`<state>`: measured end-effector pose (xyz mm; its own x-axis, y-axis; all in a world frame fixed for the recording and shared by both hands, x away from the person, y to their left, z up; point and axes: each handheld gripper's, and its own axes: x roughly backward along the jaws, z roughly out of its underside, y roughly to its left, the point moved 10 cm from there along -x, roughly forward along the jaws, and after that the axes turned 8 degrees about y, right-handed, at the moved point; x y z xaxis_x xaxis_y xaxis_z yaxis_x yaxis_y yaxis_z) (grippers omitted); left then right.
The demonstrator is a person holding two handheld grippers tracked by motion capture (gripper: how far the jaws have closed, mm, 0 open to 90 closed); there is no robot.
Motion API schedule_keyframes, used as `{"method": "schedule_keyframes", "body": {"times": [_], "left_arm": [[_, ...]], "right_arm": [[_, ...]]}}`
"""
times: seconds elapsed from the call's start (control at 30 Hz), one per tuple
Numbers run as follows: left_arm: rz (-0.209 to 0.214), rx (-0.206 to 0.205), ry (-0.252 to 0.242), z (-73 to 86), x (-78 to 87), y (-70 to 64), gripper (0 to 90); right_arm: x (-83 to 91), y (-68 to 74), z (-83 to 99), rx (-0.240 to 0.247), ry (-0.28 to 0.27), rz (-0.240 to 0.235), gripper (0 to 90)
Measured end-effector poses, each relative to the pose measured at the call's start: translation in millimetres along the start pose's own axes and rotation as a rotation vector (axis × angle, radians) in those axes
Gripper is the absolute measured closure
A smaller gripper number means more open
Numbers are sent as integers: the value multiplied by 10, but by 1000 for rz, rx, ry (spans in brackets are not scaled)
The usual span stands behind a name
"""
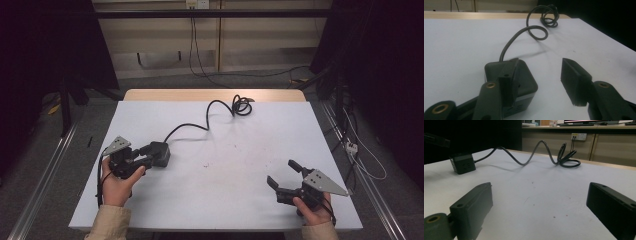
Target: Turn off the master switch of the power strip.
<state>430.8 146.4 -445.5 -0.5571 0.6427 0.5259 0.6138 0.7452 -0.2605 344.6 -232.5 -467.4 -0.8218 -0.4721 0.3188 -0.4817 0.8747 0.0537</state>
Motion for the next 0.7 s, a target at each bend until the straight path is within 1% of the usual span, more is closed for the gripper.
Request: {"method": "schedule_keyframes", "body": {"times": [0.17, 0.33, 0.5, 0.57, 0.7], "left_arm": [[19, -17, 0, 7, 25, -17, 401], [28, -38, 2, 17, 52, -38, 366], [43, -43, -13, 22, 95, -63, 312], [45, -69, -17, 37, 114, -72, 279], [58, -77, -21, 60, 138, -98, 243]], "right_arm": [[-2, 4, 4, -1, 2, 0, 61], [1, -1, -1, 1, 1, 1, 61], [0, 4, 2, -1, 2, 0, 61], [1, 0, 5, -1, 3, 2, 62], [2, -3, 3, 0, 2, 2, 61]]}}
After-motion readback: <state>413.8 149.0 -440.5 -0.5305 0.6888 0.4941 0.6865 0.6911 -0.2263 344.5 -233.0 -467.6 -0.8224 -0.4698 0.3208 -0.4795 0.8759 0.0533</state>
